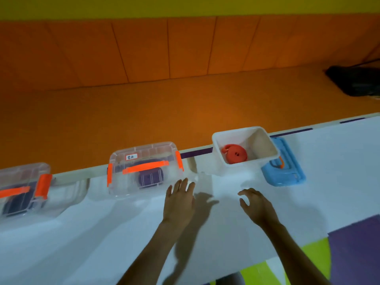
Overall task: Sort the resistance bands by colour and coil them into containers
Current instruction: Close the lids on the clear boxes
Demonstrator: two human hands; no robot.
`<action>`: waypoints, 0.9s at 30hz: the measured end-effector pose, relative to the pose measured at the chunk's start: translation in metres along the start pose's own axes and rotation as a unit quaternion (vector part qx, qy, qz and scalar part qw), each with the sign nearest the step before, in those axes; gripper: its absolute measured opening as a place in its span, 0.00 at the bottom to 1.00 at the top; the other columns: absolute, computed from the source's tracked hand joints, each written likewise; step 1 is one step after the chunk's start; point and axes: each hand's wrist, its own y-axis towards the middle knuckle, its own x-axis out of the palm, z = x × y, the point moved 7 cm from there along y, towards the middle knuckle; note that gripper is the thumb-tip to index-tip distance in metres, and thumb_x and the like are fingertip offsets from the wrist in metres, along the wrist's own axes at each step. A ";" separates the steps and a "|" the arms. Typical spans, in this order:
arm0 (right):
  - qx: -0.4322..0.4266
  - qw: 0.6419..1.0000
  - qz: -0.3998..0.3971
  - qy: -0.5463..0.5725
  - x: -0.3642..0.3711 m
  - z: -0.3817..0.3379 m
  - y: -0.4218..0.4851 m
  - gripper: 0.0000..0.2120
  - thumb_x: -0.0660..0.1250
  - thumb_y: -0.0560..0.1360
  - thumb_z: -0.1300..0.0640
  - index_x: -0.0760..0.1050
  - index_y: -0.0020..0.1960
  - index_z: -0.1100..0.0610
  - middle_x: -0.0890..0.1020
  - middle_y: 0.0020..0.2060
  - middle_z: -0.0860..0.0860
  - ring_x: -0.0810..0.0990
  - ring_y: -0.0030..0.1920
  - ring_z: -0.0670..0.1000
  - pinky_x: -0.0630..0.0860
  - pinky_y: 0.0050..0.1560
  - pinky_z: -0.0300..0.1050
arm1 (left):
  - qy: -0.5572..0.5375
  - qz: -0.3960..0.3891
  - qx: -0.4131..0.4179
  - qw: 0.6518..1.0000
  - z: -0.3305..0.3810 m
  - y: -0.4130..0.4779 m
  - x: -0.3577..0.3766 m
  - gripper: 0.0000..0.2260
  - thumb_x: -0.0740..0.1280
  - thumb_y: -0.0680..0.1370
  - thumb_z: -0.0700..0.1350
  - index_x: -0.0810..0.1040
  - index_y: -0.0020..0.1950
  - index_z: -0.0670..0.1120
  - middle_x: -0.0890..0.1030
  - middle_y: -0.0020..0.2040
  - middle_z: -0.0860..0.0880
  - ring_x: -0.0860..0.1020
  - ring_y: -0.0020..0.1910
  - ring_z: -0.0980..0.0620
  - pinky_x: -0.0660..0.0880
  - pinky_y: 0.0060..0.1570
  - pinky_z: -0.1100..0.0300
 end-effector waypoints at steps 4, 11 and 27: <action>0.011 1.000 -0.023 0.017 -0.009 0.069 0.028 0.14 0.64 0.84 0.53 0.79 0.68 0.51 0.80 0.66 0.48 0.76 0.68 0.52 0.75 0.65 0.48 | 0.000 -0.009 0.004 1.000 0.050 0.030 0.014 0.26 0.57 0.87 0.50 0.57 0.85 0.55 0.57 0.86 0.49 0.57 0.84 0.48 0.57 0.82 0.49; 0.071 0.994 0.000 0.082 -0.033 0.190 0.108 0.19 0.68 0.82 0.59 0.76 0.72 0.58 0.79 0.67 0.59 0.76 0.68 0.63 0.76 0.63 0.57 | -0.071 -0.009 -0.084 0.994 0.115 0.097 0.042 0.30 0.57 0.87 0.60 0.53 0.87 0.53 0.53 0.87 0.50 0.58 0.85 0.48 0.60 0.81 0.49; 0.271 0.936 0.041 0.221 -0.020 0.311 0.209 0.13 0.65 0.84 0.56 0.84 0.58 0.63 0.84 0.56 0.67 0.82 0.58 0.68 0.77 0.55 0.57 | -0.257 0.013 -0.273 0.927 0.141 0.152 0.093 0.40 0.64 0.84 0.62 0.44 0.87 0.53 0.53 0.87 0.55 0.63 0.82 0.45 0.72 0.69 0.45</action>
